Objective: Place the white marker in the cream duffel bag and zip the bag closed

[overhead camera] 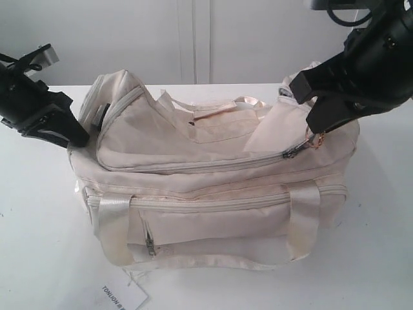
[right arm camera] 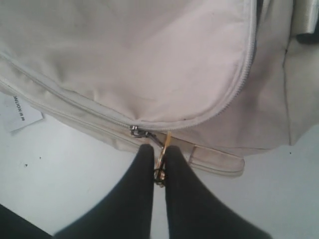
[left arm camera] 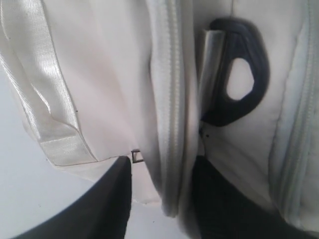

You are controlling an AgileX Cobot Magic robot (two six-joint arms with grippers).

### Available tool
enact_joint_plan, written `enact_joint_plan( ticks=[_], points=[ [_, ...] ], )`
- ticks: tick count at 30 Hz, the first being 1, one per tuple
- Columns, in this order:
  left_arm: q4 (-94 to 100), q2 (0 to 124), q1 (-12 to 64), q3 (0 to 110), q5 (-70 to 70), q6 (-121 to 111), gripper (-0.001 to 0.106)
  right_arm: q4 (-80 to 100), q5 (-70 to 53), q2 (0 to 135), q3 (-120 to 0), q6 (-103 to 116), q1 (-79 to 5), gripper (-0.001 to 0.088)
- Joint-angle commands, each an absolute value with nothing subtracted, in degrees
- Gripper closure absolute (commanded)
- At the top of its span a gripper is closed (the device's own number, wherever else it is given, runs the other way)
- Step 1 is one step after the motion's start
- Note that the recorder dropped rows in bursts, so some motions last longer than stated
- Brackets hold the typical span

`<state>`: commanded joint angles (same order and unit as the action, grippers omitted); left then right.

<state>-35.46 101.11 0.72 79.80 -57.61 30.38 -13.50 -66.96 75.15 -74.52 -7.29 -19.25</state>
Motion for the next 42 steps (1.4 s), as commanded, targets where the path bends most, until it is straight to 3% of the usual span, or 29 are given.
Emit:
enact_joint_plan(
  ticks=[10,18,23,35,42],
  points=[
    [-29.8,89.7,0.7,79.8,-59.2,31.6,0.059,-13.5,-66.2,75.1,-74.5,-7.7,-19.2,0.0868],
    [-46.2,83.9,2.0,79.8,-65.5,49.9,0.060,-13.5,-65.4,75.1,-74.5,-7.7,-19.2,0.0868],
    [-44.6,83.8,13.3,79.8,-65.5,51.2,0.060,-13.5,-65.4,75.1,-74.5,-7.7,-19.2,0.0868],
    [-17.9,82.5,36.9,78.8,-54.9,46.0,0.060,-13.3,-65.5,75.1,-74.5,-7.7,-19.2,0.0868],
    [-8.2,76.9,44.2,74.8,-46.8,42.0,0.060,-13.2,-64.0,75.1,-71.5,-8.0,-19.2,0.0868]
  ],
)
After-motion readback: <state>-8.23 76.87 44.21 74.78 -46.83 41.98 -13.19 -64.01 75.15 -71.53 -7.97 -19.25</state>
